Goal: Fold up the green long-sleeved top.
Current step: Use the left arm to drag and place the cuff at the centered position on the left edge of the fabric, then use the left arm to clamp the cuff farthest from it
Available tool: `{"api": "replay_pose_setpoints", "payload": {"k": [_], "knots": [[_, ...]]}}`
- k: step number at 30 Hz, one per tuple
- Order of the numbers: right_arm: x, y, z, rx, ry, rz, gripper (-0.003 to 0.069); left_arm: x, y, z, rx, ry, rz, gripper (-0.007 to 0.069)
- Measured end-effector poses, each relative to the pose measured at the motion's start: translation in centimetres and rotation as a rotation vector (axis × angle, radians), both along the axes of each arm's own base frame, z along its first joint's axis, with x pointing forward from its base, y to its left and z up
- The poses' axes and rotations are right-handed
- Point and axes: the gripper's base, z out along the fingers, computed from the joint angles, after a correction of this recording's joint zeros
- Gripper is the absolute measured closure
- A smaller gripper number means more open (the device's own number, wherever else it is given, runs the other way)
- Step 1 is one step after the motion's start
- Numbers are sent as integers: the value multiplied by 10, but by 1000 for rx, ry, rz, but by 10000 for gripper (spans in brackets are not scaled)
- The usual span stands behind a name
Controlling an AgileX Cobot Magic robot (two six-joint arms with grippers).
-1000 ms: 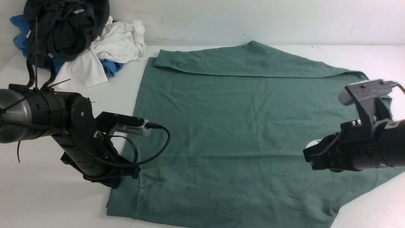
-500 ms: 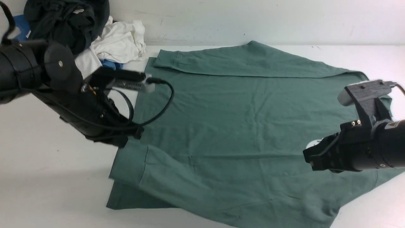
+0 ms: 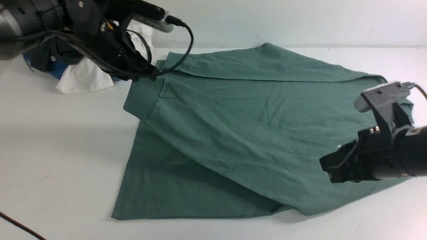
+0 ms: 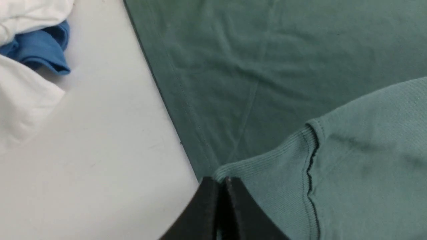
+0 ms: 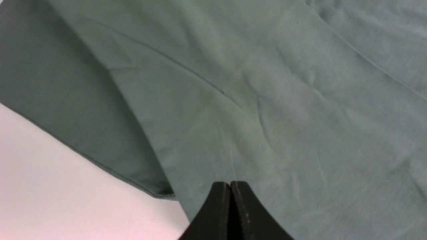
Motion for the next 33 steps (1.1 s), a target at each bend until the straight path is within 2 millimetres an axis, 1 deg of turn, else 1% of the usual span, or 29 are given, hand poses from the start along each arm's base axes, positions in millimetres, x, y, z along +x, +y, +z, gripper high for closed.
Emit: {"api": "replay_pose_setpoints", "payload": {"k": [1,2,3,6,10,14,17,18,19,20,22,24,26,30,33], "knots": [[0,0,0,0,0,0,669,9,-1,-12,14,8,0,629],[0,0,0,0,0,0,669,11,-1,-14,18,10,-1,629],[0,0,0,0,0,0,669,23,-2,-30,37,22,4,629],[0,0,0,0,0,0,669,46,-3,-58,62,47,39,629],[0,0,0,-1,-1,1,669,62,-4,-76,63,60,77,629],[0,0,0,-1,-1,1,669,68,-5,-82,74,68,78,624],[0,0,0,-1,-1,1,669,70,-4,-83,91,60,73,598],[0,0,0,-1,-1,1,669,71,-3,-83,106,54,69,574],[0,0,0,-1,-1,1,669,71,-3,-83,110,51,68,566],[0,0,0,-1,-1,1,669,72,-2,-82,124,43,64,523],[0,0,0,-1,-1,1,669,72,-1,-82,131,40,63,491],[0,0,0,-2,-5,0,669,71,0,-82,138,47,66,417],[1,-1,1,-3,-16,-7,669,67,1,-80,141,86,75,365],[5,-2,0,-8,-40,-28,669,58,0,-74,115,158,89,342],[19,-4,-6,-28,-88,-85,669,49,-5,-74,49,267,103,337]]}}
